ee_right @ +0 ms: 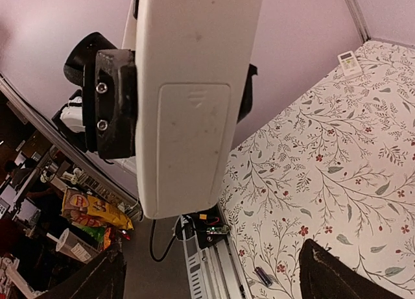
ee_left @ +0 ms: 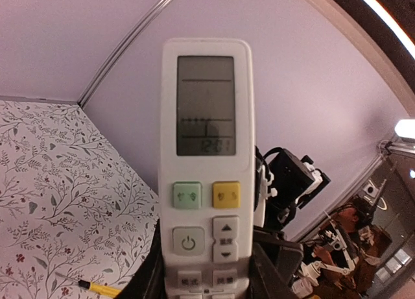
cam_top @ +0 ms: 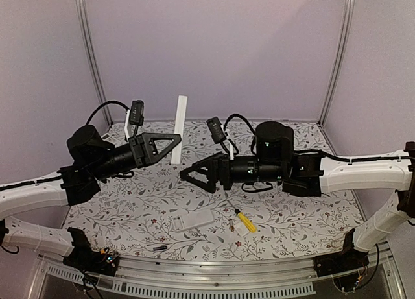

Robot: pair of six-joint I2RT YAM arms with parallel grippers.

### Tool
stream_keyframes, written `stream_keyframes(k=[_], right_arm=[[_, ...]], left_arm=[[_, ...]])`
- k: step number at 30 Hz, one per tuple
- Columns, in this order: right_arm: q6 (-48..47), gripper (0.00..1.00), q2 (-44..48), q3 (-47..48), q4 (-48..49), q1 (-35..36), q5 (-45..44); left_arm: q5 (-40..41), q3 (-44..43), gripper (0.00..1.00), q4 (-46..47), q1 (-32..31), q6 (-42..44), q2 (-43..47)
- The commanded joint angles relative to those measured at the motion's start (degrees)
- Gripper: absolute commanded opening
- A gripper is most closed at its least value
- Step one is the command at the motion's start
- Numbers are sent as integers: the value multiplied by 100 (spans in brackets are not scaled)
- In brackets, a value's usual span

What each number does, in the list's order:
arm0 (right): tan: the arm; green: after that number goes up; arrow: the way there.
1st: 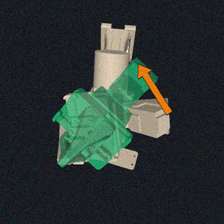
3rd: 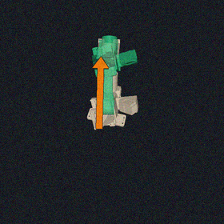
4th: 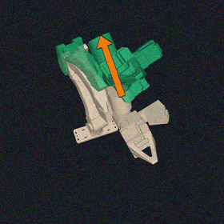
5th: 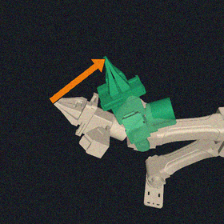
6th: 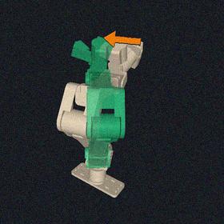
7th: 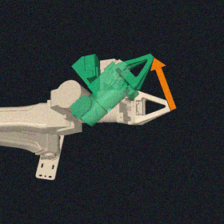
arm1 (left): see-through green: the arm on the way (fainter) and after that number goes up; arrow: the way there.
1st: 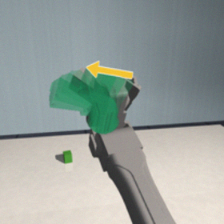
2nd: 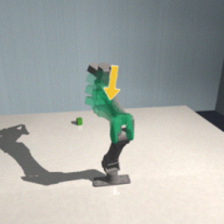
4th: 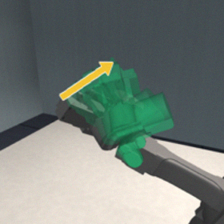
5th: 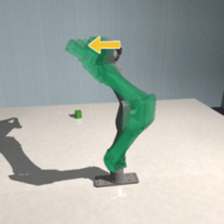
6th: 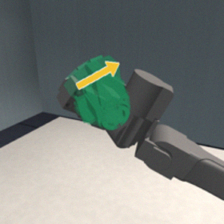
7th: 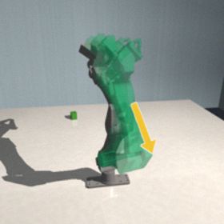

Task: Unload the batteries from the remote control
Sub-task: Pick up the remote control from the center of the board, then pass from the left arm to the right

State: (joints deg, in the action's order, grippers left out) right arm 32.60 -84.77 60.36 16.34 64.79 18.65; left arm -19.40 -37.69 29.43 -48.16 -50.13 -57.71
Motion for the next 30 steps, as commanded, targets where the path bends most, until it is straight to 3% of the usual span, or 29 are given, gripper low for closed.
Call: stream_keyframes(k=[1, 5, 21, 28, 30], right_arm=[[71, 86, -181, 177, 505, 142, 146], [174, 75, -181, 158, 754, 165, 208], [349, 50, -274, 274, 1332, 174, 877], [461, 22, -243, 72, 1350, 174, 731], [496, 17, -171, -85, 1327, 174, 568]], left_arm=[[475, 153, 19, 725, -507, -26, 24], [551, 65, 18, 776, -764, 105, -11], [480, -107, 18, 798, -1104, 276, -133], [595, -56, 19, 690, -1154, 344, -55], [714, -60, 26, 436, -1156, 392, 35]])
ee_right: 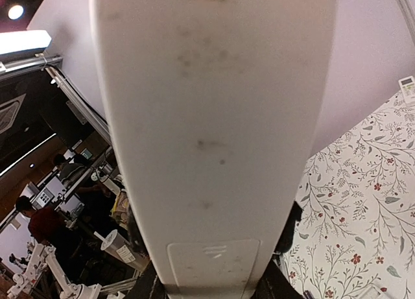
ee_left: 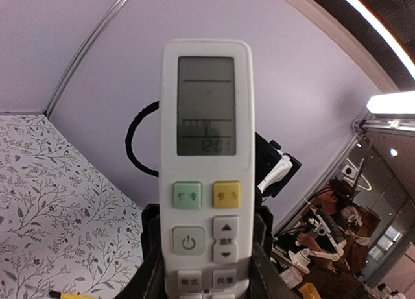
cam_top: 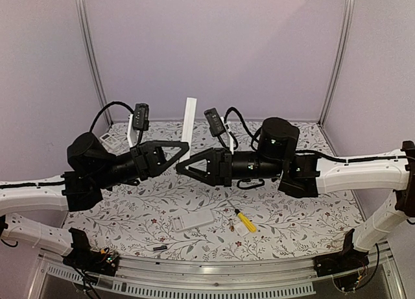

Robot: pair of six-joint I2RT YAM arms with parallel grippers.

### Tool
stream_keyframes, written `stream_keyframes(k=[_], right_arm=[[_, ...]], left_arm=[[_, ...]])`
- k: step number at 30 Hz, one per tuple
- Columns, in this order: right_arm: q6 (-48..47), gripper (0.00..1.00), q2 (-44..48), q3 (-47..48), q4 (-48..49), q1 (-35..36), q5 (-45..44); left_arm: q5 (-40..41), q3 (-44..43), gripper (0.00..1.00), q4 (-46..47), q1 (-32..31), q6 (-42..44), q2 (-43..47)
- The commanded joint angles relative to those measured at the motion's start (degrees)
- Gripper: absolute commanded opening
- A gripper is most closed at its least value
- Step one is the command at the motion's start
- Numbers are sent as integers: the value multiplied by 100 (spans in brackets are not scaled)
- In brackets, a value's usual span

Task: Unload the batteries from the remote control
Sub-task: Pass from the left arm to the right

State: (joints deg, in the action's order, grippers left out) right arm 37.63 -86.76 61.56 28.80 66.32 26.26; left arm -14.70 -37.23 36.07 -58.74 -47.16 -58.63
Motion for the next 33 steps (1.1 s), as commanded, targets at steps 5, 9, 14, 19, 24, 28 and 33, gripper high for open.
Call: stream_keyframes(k=[5, 9, 14, 19, 24, 28, 33], right_arm=[[-151, 9, 320, -475, -728, 13, -964], [-642, 8, 482, -471, -1975, 12, -1629], [-1164, 7, 469, -375, -3270, 23, -2273], [-1456, 6, 391, -356, -3970, 99, -2744], [-1652, 6, 278, -279, -4261, 242, -3045], [-1727, 5, 144, -182, -4364, 335, -3185], [-1788, 4, -42, -30, -4449, 456, -3293]], left_arm=[[1101, -243, 72, -1673, -90, 183, 594], [1807, -495, 82, -2943, -63, 118, 883], [1936, -927, 82, -4151, -50, -144, 690], [1593, -1374, 82, -4725, 36, -375, 213], [1061, -1743, 82, -5106, 223, -338, -446], [744, -1777, 82, -4901, 328, -389, -711], [333, -1675, 81, -4553, 527, -544, -901]])
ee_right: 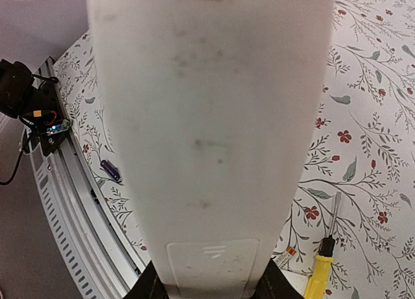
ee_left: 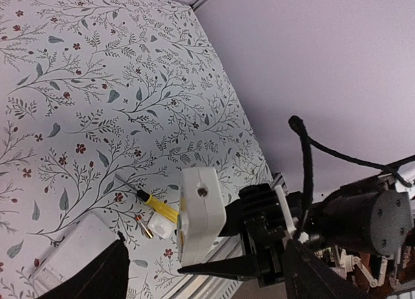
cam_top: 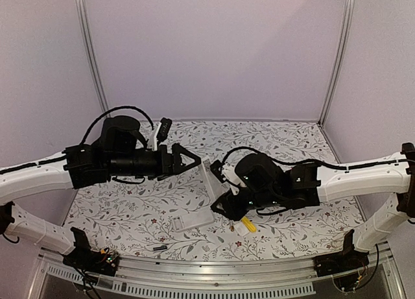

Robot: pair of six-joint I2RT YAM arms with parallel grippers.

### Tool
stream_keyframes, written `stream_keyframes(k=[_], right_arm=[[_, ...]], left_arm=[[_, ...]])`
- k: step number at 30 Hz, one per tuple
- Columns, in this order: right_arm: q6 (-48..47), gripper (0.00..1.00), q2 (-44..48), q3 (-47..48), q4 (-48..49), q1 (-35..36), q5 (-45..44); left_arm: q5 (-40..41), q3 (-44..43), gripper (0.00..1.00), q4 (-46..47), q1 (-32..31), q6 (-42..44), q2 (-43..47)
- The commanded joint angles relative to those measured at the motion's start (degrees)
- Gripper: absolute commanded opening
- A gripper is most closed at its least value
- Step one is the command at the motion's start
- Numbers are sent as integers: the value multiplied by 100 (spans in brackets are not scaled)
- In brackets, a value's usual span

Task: Unload the batteries from the remote control
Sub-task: Pass from the left arm to the right, then pass from the right arm to the left

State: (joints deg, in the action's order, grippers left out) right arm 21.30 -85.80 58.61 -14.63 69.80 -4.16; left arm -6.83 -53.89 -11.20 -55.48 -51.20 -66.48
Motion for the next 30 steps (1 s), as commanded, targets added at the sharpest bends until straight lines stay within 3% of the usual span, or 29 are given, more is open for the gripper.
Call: stream_keyframes(k=[1, 16, 20, 25, 27, 30], right_arm=[[-164, 4, -186, 283, -95, 128, -248], [-240, 4, -371, 374, -159, 212, -382], [-240, 4, -376, 372, -167, 212, -417], [-137, 4, -317, 299, -118, 212, -536], [-27, 12, -219, 180, 31, 209, -536], [280, 50, 70, -32, 299, 171, -573]], left_arm=[[-493, -4, 80, 200, 222, -164, -158], [-1056, 202, 55, 651, 418, -333, -769], [-1177, 195, 41, 745, 420, -365, -958], [-1139, 257, 13, 841, 422, -436, -941], [-1072, 315, 5, 881, 422, -491, -874], [-795, 561, 0, 1020, 431, -675, -623]])
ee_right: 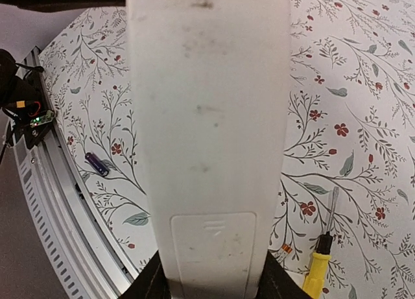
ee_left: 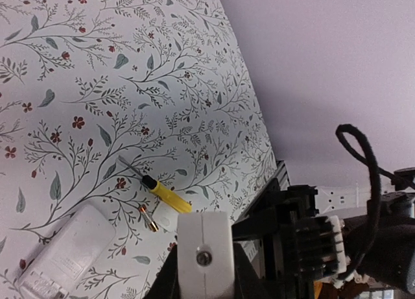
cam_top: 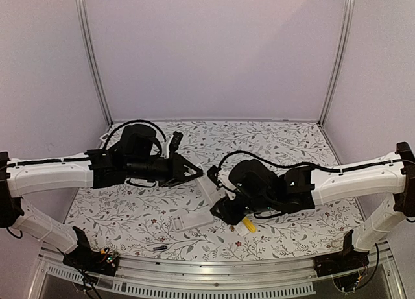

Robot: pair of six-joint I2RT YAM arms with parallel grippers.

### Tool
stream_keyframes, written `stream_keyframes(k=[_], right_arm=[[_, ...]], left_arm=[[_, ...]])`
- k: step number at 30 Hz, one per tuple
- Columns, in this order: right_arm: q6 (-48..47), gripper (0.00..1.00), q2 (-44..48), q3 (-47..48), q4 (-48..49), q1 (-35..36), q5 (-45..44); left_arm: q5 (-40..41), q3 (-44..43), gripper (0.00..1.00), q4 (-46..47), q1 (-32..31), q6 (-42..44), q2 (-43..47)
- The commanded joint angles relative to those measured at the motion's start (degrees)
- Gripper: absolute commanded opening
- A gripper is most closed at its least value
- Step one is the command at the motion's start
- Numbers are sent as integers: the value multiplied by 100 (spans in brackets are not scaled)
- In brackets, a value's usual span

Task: Unload the batteries from the remote control
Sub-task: Pass from the right arm to the left, then remove the battery cover from the remote control.

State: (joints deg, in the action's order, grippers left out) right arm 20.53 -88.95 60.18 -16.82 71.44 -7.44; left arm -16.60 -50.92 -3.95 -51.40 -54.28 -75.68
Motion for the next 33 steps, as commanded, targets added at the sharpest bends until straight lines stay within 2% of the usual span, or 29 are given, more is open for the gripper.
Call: stream_keyframes(k=[1, 4, 5, 10, 16, 25, 30, 33], right_arm=[[573, 64, 485, -313, 651, -35, -242], [1181, 93, 1013, -872, 1404, -213, -128], [1562, 97, 1303, -1126, 1720, -278, -92], [3092, 99, 2197, -2357, 3608, -543, 154], [3783, 98, 2002, -2284, 4128, -640, 617], [4086, 64, 1027, -1806, 5054, -631, 1777], [4237, 35, 852, -1897, 5215, -631, 1685], [4373, 25, 999, -2174, 5272, -638, 1445]], left_arm=[[308, 387, 0, 549, 24, -433, 418], [642, 805, 0, 1087, 44, -616, 815], [701, 916, 0, 1267, 57, -638, 946], [733, 1224, 0, 1911, 102, -602, 1393], [633, 1530, 0, 2457, 107, -579, 1723], [459, 1784, 0, 2968, 109, -671, 1883], [410, 1766, 0, 2979, 112, -656, 1870], [420, 1743, 0, 2955, 114, -632, 1911]])
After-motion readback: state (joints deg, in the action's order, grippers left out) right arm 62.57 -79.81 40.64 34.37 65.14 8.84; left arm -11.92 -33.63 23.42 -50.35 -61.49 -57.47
